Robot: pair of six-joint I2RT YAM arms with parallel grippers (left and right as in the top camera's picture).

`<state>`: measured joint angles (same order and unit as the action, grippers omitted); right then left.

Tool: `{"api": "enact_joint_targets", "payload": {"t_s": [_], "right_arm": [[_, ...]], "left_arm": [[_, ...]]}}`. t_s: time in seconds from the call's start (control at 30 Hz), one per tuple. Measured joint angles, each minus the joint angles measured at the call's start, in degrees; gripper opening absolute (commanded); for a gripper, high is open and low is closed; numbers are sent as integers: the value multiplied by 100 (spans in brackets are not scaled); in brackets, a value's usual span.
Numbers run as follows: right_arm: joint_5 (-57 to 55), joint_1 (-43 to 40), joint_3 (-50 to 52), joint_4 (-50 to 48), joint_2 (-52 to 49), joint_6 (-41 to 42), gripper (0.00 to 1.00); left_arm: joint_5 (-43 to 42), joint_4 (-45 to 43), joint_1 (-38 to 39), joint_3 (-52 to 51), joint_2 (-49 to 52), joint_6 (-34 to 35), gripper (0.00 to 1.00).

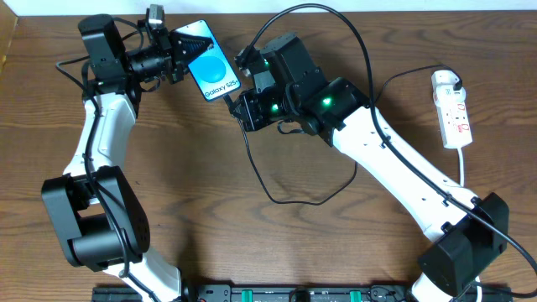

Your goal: Plug charger to phone and switch on socket

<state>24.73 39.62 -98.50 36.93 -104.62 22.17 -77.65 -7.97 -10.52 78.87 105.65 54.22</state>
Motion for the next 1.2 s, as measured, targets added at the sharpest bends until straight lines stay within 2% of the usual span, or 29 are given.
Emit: {"api": "enact_joint_targets", "payload": {"t_s": [0.13, 0.27, 0.77, 1.03, 1.2], "right_arm": [[-2, 0, 0, 7, 0, 0, 2], [-13, 0, 0, 74, 0, 4, 13], [22, -157, 0, 459, 26, -24, 40], [31, -763, 0, 905, 411, -155, 50], [9, -1165, -2, 1110, 654, -262, 51]], "left_arm": [[-2, 0, 0, 0, 0, 0, 7], [-33, 2, 4, 0, 0, -2, 7], [-267, 33, 94, 0, 0, -120, 7], [-326, 756, 96, -79, 0, -754, 7], [-323, 1381, 116, -264, 0, -1342, 7]]}}
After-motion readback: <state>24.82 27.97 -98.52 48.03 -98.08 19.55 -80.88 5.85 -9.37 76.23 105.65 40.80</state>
